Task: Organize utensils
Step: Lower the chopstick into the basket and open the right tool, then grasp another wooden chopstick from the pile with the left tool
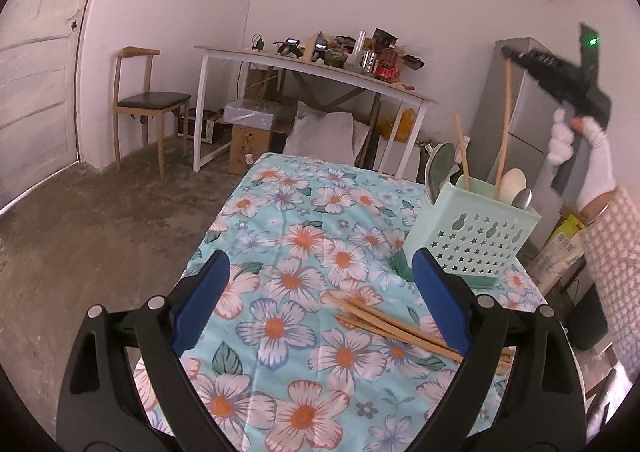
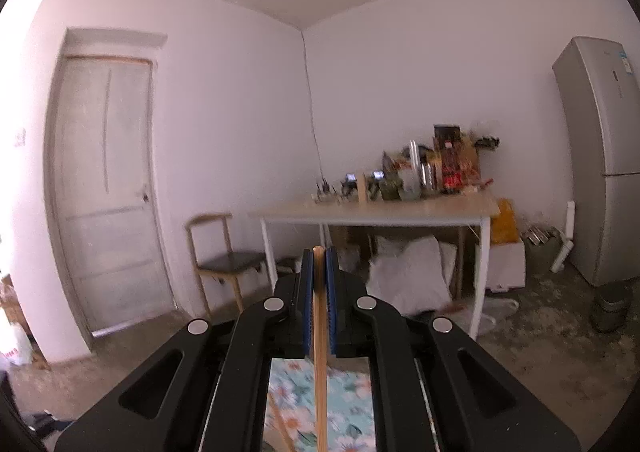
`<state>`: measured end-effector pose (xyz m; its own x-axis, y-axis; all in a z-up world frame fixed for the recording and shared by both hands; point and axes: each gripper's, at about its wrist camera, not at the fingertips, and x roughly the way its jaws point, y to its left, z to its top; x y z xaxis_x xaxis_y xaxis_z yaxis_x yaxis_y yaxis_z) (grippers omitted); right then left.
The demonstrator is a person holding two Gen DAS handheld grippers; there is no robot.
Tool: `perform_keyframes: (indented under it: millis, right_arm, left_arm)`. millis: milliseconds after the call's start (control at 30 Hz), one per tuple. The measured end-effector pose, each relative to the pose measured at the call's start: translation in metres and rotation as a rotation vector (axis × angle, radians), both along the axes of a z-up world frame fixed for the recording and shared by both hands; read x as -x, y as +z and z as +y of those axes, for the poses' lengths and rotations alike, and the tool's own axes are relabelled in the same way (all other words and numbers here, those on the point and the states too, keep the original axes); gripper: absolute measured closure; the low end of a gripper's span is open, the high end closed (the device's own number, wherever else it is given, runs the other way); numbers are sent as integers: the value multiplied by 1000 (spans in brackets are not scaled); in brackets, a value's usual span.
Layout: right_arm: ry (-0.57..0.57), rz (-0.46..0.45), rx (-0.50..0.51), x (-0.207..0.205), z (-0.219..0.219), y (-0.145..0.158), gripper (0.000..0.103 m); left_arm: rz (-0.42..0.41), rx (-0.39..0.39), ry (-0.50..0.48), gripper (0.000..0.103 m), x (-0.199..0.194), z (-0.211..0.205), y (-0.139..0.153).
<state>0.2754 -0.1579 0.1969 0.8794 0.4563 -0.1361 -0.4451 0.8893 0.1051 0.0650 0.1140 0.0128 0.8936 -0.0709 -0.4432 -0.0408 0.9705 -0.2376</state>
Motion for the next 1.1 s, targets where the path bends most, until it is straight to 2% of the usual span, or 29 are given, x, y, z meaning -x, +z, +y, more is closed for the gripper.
perform_keyframes:
  millis: [133,200,233,467,633,833,1000,1100]
  right_arm:
    - [19,80,48,-2,-1,-23,94]
    - [13,87,48,3,-7,-25,77]
    - [14,85,41,6,-11,-25,65]
    - [33,62,-23,57,-45,-16,59]
    - [66,123,-63,94,-65,-34,58]
    - [102,346,-96,120,-72,-95,58]
    - [76,574,-83,135,-63,-163,58]
    - [63,662,-83,140,-59,-189,58]
  left_arm:
    - [2,-8,-14,14,0,-4,-1]
    - [6,-10,-20,14,-2,-8,-2]
    - [10,-8,-24,14,-3,-9,-2]
    - [23,-6,-52,14,-7,-19,-5]
    - [44,2,-63,14,-10,-23,-9]
    - [85,17,-83,15,-18,-28,-17]
    - [156,77,-113,15,-31,-33,-28]
    - [188,124,-154,22,-37,-37,-35]
